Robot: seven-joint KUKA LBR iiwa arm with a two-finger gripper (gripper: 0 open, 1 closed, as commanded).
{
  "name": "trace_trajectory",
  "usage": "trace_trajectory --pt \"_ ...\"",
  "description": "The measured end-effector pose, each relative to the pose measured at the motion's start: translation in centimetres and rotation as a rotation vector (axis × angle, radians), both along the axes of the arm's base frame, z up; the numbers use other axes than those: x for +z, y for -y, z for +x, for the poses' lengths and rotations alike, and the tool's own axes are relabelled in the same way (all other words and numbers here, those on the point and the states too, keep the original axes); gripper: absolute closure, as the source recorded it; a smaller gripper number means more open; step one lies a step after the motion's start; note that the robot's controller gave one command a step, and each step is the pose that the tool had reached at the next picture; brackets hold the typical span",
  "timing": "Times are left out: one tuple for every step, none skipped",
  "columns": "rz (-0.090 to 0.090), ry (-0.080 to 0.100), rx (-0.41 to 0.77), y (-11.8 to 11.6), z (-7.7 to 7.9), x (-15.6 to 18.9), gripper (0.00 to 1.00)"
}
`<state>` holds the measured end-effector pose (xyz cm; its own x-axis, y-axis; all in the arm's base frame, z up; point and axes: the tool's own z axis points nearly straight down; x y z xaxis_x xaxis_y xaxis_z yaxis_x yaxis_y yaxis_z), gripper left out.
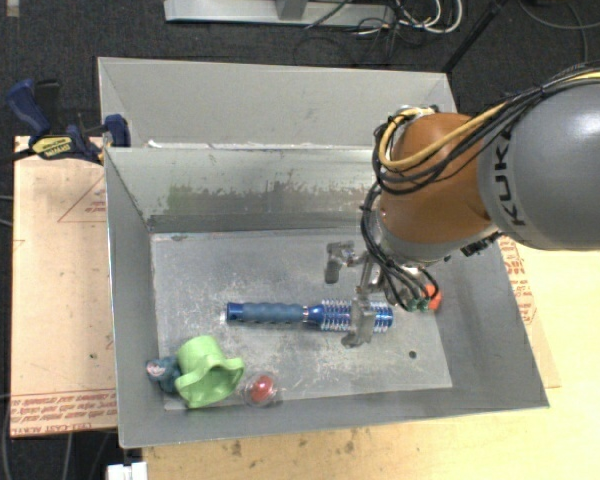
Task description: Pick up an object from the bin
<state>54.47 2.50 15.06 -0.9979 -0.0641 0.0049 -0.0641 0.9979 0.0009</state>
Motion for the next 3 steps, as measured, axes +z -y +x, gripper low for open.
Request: trace_trajectory --pt "0.0 0.002 0.037 0.1 3.5 -7.6 0.0" --pt "0.001 0.004 0.036 0.1 3.5 -7.2 1.0" --pt "0.0 0.013 0.043 -1.4 1.8 6.8 1.0"
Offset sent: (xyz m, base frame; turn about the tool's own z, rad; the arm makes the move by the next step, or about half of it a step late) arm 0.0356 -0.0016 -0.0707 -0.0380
